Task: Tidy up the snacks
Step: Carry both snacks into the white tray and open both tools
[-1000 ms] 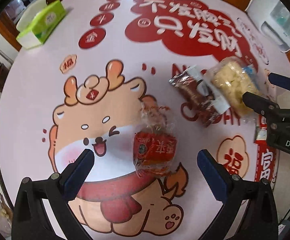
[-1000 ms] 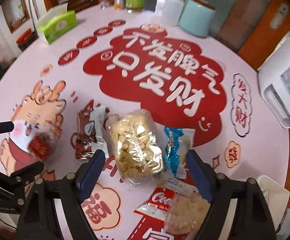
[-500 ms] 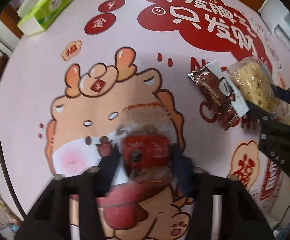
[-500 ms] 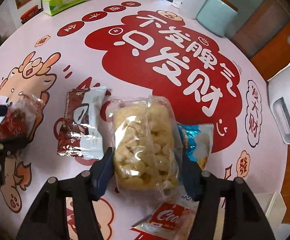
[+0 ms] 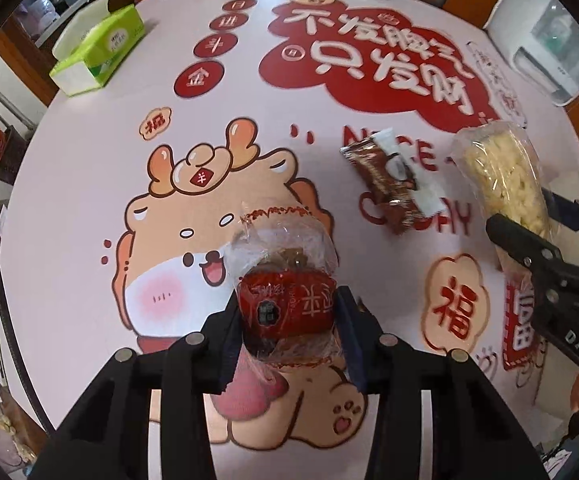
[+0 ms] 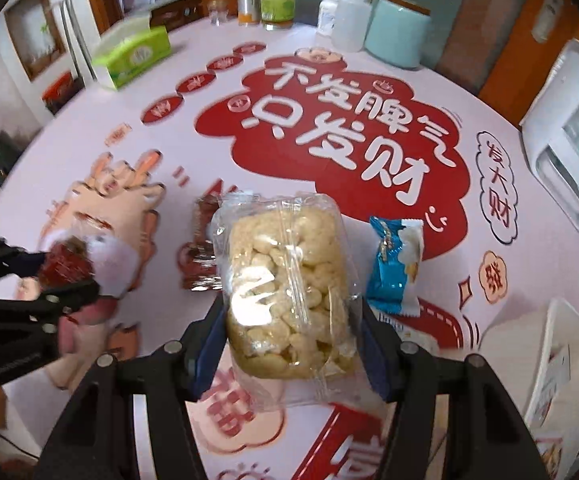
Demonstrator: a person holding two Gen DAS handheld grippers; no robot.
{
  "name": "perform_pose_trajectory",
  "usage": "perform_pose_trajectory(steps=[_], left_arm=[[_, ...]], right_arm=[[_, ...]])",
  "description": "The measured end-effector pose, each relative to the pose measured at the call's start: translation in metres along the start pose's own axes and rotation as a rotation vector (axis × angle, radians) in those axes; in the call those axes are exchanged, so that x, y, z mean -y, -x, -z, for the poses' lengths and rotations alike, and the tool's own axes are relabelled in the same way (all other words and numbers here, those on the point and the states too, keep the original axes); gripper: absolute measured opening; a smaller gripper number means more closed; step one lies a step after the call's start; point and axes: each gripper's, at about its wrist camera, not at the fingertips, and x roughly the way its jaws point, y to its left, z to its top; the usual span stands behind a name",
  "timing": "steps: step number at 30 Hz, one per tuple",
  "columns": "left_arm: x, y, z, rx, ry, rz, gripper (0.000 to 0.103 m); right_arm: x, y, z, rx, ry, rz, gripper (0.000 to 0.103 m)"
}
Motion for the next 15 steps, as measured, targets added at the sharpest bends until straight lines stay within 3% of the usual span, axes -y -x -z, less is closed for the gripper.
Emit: perform_pose_trajectory(steps=[7,15], left_arm=[[0.013,0.049,0.020,0.071,-0.054,0.045,0.042],[0.055,0.089,0.050,0.121,-0.152,0.112,0.042]], right_arm=[[-0.001,0.053,0.033,0.055,-0.095,-0.087,0.060],[0.003,0.101,0.083,0.077,-0.176,-0.097,0.060]])
